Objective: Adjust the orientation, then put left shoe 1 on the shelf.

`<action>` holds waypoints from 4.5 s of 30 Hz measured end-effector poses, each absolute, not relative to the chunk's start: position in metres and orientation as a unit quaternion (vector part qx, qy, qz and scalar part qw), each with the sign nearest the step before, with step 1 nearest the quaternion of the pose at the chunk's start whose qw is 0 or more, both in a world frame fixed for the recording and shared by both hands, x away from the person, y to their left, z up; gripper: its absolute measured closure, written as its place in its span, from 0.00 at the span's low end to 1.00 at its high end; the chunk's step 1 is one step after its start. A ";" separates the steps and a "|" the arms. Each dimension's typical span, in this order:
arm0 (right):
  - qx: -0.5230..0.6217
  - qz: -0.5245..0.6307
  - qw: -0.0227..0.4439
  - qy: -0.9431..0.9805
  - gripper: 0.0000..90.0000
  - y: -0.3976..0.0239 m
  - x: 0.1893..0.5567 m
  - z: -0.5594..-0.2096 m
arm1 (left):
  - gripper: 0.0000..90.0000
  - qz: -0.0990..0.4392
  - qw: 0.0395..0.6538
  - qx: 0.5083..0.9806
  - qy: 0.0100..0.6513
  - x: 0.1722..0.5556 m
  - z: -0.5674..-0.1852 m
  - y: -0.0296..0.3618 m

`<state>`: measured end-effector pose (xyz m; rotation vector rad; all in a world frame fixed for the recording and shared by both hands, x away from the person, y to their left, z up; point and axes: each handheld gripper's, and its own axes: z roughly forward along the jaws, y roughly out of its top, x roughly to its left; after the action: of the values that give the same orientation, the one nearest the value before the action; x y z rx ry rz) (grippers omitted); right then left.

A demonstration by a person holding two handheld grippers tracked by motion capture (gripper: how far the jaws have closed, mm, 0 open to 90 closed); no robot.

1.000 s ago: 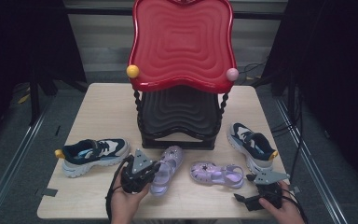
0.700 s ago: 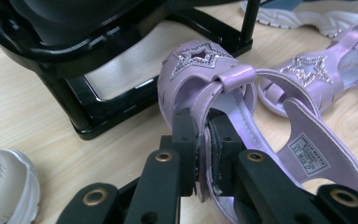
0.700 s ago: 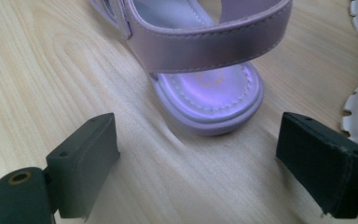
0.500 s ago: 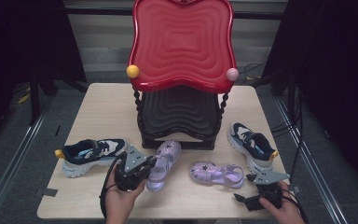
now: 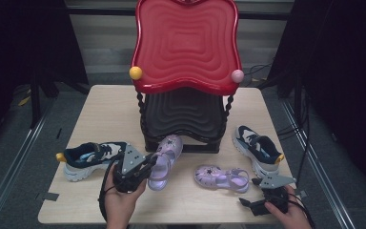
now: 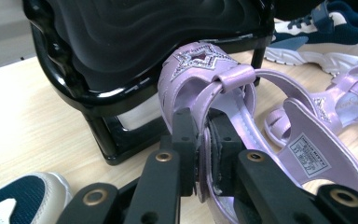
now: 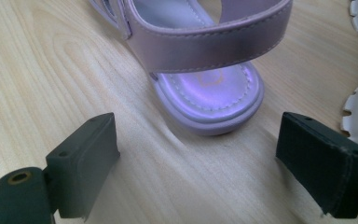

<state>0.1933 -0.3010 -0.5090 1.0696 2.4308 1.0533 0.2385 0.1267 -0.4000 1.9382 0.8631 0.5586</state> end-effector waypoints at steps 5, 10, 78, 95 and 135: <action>0.370 0.365 0.142 0.842 0.13 -0.301 0.193 -0.509 | 0.92 0.230 0.458 0.784 0.351 0.240 -0.395 0.126; 0.371 0.365 0.142 0.842 0.13 -0.301 0.193 -0.509 | 0.92 0.234 0.463 0.779 0.352 0.242 -0.392 0.124; 0.368 0.366 0.141 0.843 0.13 -0.302 0.194 -0.509 | 0.92 0.350 0.485 0.690 0.407 0.326 -0.372 0.073; 0.367 0.366 0.139 0.844 0.13 -0.302 0.194 -0.509 | 0.92 0.376 0.488 0.667 0.418 0.344 -0.377 0.057; 0.366 0.365 0.139 0.845 0.13 -0.302 0.195 -0.509 | 0.89 0.416 0.495 0.634 0.424 0.367 -0.403 0.040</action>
<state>0.1950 -0.3024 -0.5089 1.0570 2.4424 1.0552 0.3670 0.0398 -0.4025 1.5373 1.0275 1.0081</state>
